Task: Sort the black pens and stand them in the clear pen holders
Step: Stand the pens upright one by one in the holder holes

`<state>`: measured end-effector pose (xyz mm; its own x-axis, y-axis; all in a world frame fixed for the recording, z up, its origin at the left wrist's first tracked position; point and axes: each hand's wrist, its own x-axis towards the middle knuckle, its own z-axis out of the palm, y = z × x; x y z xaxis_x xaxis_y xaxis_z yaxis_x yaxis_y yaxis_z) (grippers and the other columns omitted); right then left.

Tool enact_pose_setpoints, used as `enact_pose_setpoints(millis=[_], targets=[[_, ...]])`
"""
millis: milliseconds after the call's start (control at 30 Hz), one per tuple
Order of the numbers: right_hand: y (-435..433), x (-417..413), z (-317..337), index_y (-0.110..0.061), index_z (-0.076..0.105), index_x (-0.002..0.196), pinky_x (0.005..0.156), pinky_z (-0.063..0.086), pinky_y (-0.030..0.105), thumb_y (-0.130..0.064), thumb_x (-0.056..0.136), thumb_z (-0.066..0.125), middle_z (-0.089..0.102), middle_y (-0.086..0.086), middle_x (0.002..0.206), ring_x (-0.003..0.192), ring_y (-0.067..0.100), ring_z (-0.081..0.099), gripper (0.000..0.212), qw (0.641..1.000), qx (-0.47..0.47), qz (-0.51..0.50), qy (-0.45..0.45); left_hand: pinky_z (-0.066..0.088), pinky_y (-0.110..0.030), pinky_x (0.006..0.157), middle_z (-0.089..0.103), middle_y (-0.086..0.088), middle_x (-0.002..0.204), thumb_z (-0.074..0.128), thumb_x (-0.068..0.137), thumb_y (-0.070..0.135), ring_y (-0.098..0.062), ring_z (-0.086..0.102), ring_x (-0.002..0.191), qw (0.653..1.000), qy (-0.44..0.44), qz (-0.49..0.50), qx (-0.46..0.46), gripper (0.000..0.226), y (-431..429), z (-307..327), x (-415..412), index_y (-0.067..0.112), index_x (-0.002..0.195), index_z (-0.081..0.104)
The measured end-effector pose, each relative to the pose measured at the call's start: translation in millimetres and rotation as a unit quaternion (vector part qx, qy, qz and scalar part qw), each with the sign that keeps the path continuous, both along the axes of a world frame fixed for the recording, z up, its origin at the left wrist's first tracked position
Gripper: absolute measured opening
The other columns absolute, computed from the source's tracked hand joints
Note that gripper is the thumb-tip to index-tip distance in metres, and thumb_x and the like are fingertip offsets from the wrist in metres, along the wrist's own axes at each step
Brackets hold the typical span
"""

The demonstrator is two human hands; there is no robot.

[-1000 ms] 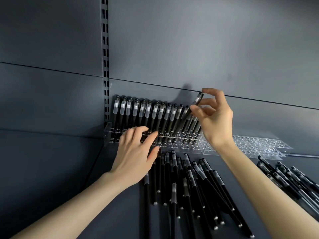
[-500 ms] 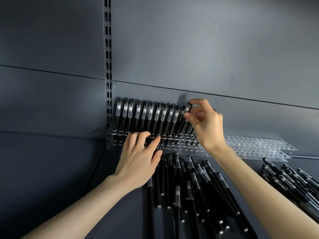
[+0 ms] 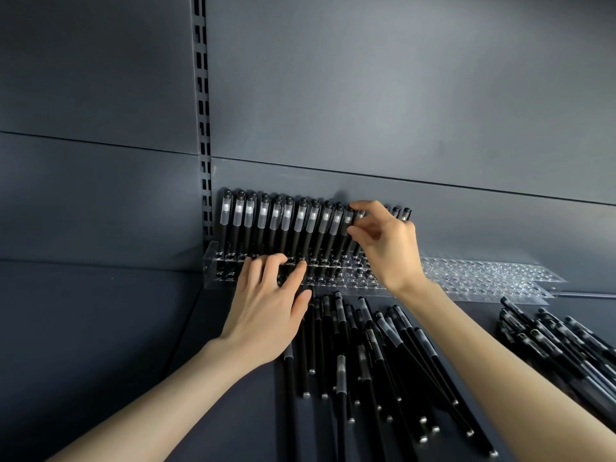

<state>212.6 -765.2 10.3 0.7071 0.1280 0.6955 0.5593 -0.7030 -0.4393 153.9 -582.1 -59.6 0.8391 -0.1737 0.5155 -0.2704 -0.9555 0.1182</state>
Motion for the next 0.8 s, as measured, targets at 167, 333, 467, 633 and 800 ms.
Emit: enact_pose_setpoints(millis=[167, 333, 467, 633, 800], targets=[[-3, -6, 1, -0.017, 0.06, 0.119, 0.078, 0.054, 0.03, -0.013, 0.086, 0.068, 0.064, -0.012, 0.079, 0.07, 0.007, 0.061, 0.034, 1.0, 0.001, -0.01, 0.004, 0.043, -0.057, 0.095, 0.058, -0.013, 0.113, 0.032, 0.091, 0.043, -0.034, 0.056, 0.106, 1.0, 0.014, 0.009, 0.007, 0.054, -2, 3, -2, 0.01, 0.12, 0.063], [-15, -29, -12, -0.011, 0.062, 0.109, 0.077, 0.054, 0.029, -0.014, 0.088, 0.065, 0.067, -0.004, 0.081, 0.074, 0.011, 0.064, 0.022, 0.999, 0.019, 0.025, 0.027, 0.044, -0.047, 0.092, 0.055, -0.01, 0.118, 0.025, 0.09, 0.046, -0.03, 0.053, 0.11, 0.998, 0.055, 0.004, -0.028, 0.057, -14, 8, -22, 0.011, 0.11, 0.065], [-33, -48, -30, -0.011, 0.065, 0.104, 0.079, 0.054, 0.037, -0.02, 0.091, 0.061, 0.068, 0.001, 0.09, 0.082, 0.015, 0.064, 0.017, 0.995, -0.032, 0.067, 0.072, 0.039, -0.035, 0.094, 0.043, 0.001, 0.125, 0.018, 0.092, 0.058, -0.022, 0.042, 0.115, 0.993, 0.107, 0.036, -0.039, 0.061, -33, 11, -50, 0.018, 0.124, 0.052], [-61, -73, -41, -0.021, 0.056, 0.123, 0.1, 0.04, 0.039, -0.042, 0.092, 0.053, 0.055, 0.0, 0.125, 0.118, 0.025, 0.048, 0.038, 0.963, -0.169, 0.102, 0.186, 0.031, -0.034, 0.1, 0.033, 0.0, 0.135, 0.029, 0.084, 0.073, -0.022, 0.033, 0.123, 0.974, 0.191, 0.114, -0.031, 0.075, -63, 15, -92, 0.02, 0.137, 0.033], [-71, -97, -54, -0.033, 0.026, 0.146, 0.117, 0.003, 0.042, -0.055, 0.094, 0.037, 0.01, -0.003, 0.159, 0.146, 0.025, 0.004, 0.058, 0.92, -0.255, 0.117, 0.276, 0.028, -0.035, 0.105, 0.029, -0.006, 0.142, 0.037, 0.086, 0.067, -0.028, 0.03, 0.128, 0.957, 0.225, 0.169, -0.076, 0.078, -76, 16, -117, 0.015, 0.143, 0.024]])
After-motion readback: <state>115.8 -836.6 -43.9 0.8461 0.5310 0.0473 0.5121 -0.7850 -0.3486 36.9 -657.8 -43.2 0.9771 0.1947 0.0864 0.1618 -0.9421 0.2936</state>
